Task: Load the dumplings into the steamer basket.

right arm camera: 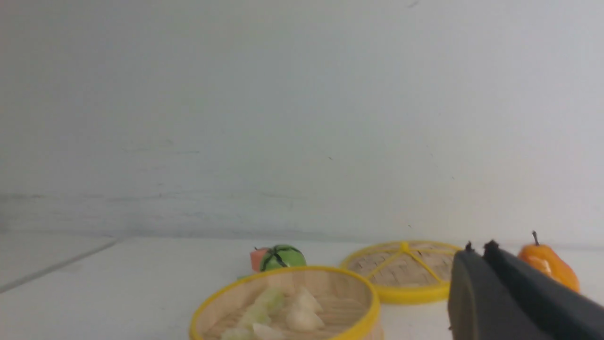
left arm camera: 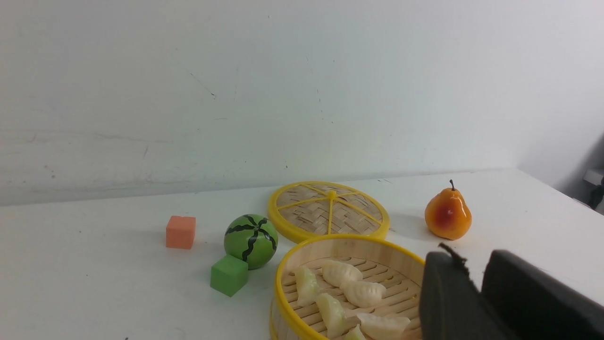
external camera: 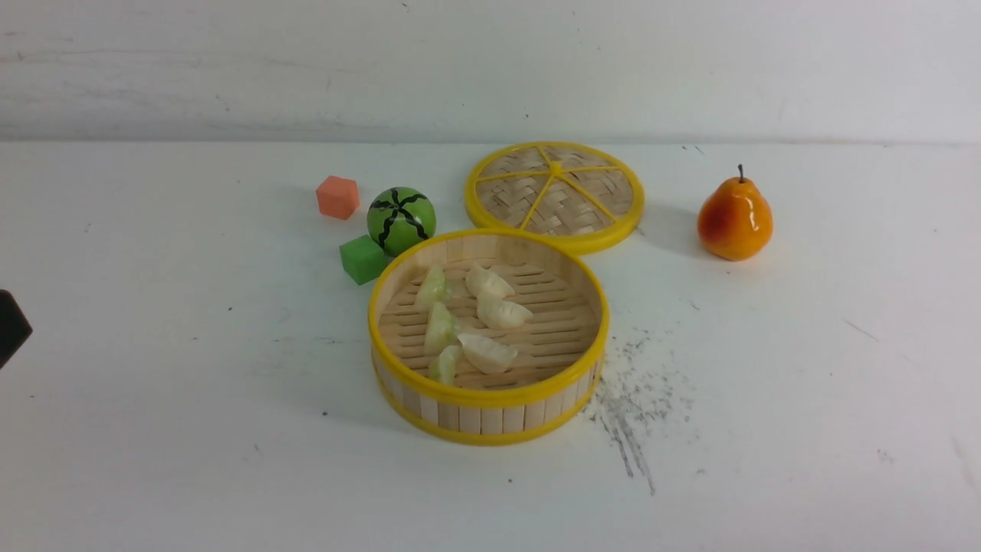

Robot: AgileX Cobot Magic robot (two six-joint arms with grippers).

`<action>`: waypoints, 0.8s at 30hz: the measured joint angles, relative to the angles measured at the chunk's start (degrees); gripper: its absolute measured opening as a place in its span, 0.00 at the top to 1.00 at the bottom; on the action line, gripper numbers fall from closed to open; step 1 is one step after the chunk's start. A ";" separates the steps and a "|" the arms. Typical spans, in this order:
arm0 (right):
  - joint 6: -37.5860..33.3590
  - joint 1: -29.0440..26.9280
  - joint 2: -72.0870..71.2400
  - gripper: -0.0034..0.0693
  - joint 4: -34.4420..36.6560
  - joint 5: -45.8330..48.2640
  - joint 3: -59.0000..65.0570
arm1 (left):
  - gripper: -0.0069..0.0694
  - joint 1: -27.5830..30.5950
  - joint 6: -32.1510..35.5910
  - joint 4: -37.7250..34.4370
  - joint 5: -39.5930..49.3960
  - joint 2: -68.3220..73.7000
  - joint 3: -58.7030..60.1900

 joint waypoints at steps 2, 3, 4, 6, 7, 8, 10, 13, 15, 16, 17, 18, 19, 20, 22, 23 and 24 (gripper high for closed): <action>-1.18 -3.87 -0.16 0.91 0.37 7.15 0.00 | 0.76 0.00 0.00 -0.01 -0.08 0.00 0.00; -1.32 -5.45 -0.16 0.91 0.62 10.66 0.00 | 0.75 0.00 0.00 -0.01 -0.02 0.00 0.00; -1.41 -6.48 -0.16 0.91 0.84 13.42 0.00 | 0.75 0.00 0.00 -0.01 -0.02 0.00 0.00; -1.41 -8.07 -0.16 0.91 1.50 18.47 0.00 | 0.75 0.00 0.00 -0.01 -0.02 0.00 0.00; -1.41 -8.77 -0.16 0.91 1.82 20.74 -0.12 | 0.74 0.00 0.00 -0.06 -0.02 0.00 0.00; -1.41 -8.77 -0.16 0.91 1.82 20.74 -0.12 | 0.74 0.00 0.00 -0.06 -0.02 0.00 0.00; -1.41 -9.73 -0.16 0.90 2.32 22.25 -0.41 | 0.74 0.00 0.00 -0.06 0.03 0.00 0.00; -1.41 -10.05 -0.16 0.90 2.50 22.64 -0.47 | 0.74 0.00 0.00 -0.06 0.03 0.00 0.00; -1.41 -10.05 -0.16 0.89 2.50 22.64 -0.47 | 0.73 0.00 0.00 -0.06 0.03 0.00 0.00; -1.41 -10.05 -0.16 0.89 2.50 22.64 -0.47 | 0.73 0.00 0.00 -0.06 0.03 0.00 0.00; -1.41 -10.05 -0.16 0.89 2.50 22.64 -0.47 | 0.73 0.00 0.00 -0.06 0.03 0.00 0.00; -1.41 -10.05 -0.16 0.88 2.50 22.66 -0.47 | 0.73 0.00 0.00 -0.06 0.03 0.00 0.00; -1.41 -10.05 -0.16 0.88 2.50 22.66 -0.47 | 0.73 0.00 0.00 -0.06 0.03 0.00 0.00; -1.41 -10.05 -0.16 0.88 2.50 22.66 -0.47 | 0.72 0.00 0.00 -0.06 0.03 0.00 0.00; -1.41 -10.05 -0.16 0.87 2.50 22.66 -0.47 | 0.72 0.00 0.00 -0.06 0.03 0.00 0.00; -1.41 -10.05 -0.16 0.87 2.50 22.70 -0.47 | 0.72 0.00 0.00 -0.06 0.03 0.00 0.00; -1.41 -10.05 -0.16 0.87 2.50 22.70 -0.47 | 0.72 0.00 0.00 -0.06 0.03 0.00 0.00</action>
